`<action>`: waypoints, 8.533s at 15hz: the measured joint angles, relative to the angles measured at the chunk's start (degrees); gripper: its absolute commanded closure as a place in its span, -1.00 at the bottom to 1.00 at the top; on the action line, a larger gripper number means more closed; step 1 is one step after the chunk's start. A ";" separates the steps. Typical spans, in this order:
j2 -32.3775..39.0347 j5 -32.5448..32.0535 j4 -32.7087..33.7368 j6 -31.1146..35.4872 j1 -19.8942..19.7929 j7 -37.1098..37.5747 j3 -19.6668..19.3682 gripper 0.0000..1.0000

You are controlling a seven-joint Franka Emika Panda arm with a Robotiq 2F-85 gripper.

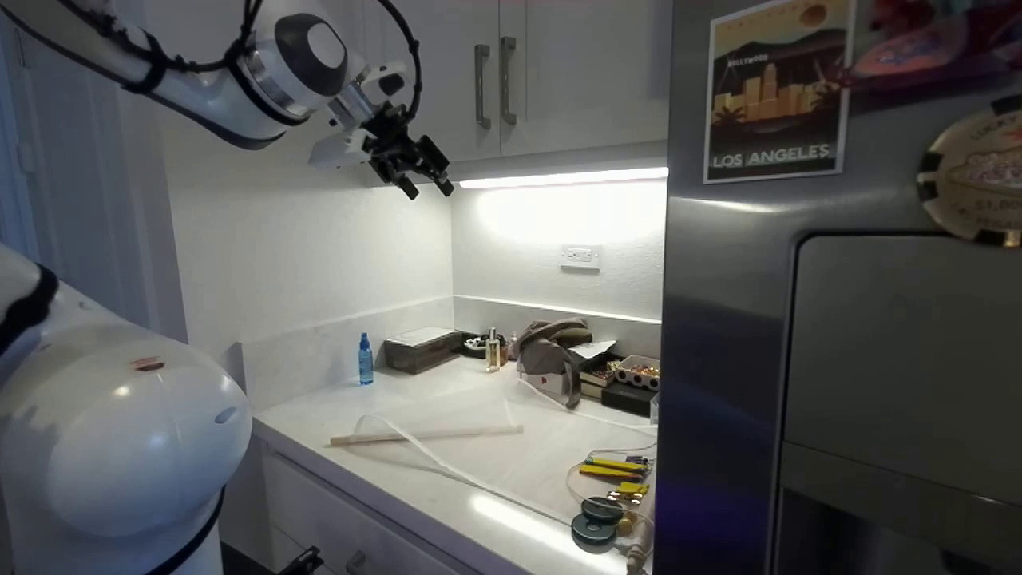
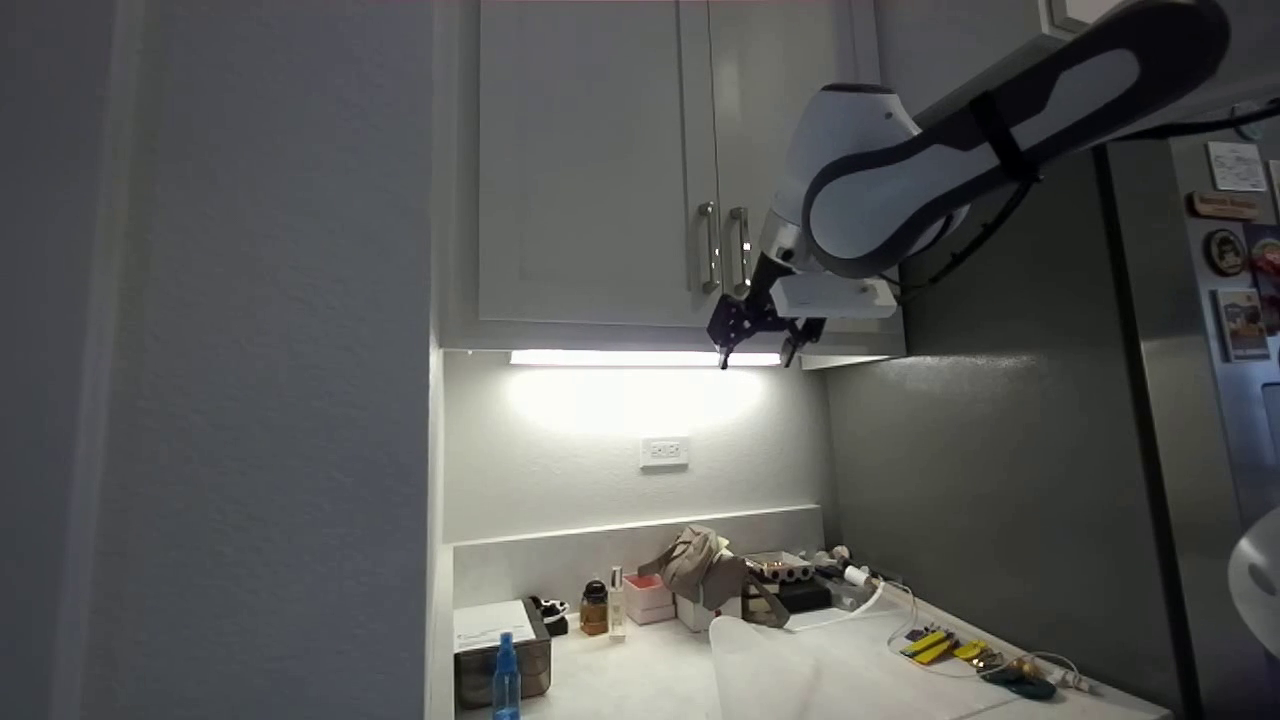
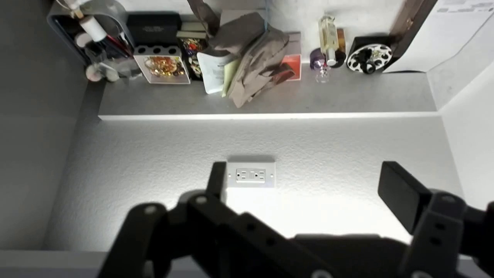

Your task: Open the left and right cabinet doors, then close the right and left cabinet doors

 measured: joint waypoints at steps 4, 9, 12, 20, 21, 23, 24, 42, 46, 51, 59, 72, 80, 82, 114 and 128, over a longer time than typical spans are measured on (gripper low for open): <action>2.12 0.00 1.33 7.54 -1.62 -2.16 -0.59 -1.00; 2.40 0.00 4.09 11.08 -2.44 -3.71 -0.32 -1.00; 2.25 -0.03 5.63 11.77 -3.27 -3.71 0.38 -1.00; 0.48 -1.55 7.54 15.76 -8.56 -3.70 3.30 -1.00; 0.19 -1.55 7.61 16.19 -9.20 -3.70 3.55 -1.00; -0.23 -1.55 7.76 17.16 -10.29 -3.70 3.90 -1.00; -0.40 -1.55 7.80 17.74 -10.77 -3.70 4.04 -1.00; 2.69 -1.55 10.00 29.28 -24.73 -3.69 12.73 -1.00; 4.55 -1.52 10.88 31.99 -27.60 -3.69 14.70 -1.00; 7.06 -1.21 11.97 35.18 -30.18 -3.70 16.61 -0.47; 10.24 -1.28 13.62 37.83 -33.11 -3.69 19.12 0.73; 10.73 -1.28 13.57 36.28 -29.43 -4.26 16.20 0.74; 10.23 -1.05 13.55 27.60 -15.73 -8.68 4.99 0.74; 9.81 -1.05 13.55 25.77 -13.52 -9.54 2.99 0.74; 13.06 -4.54 14.52 27.14 -11.75 -10.59 2.11 0.89; 13.32 -1.31 15.55 23.10 -5.39 -14.37 -3.22 0.91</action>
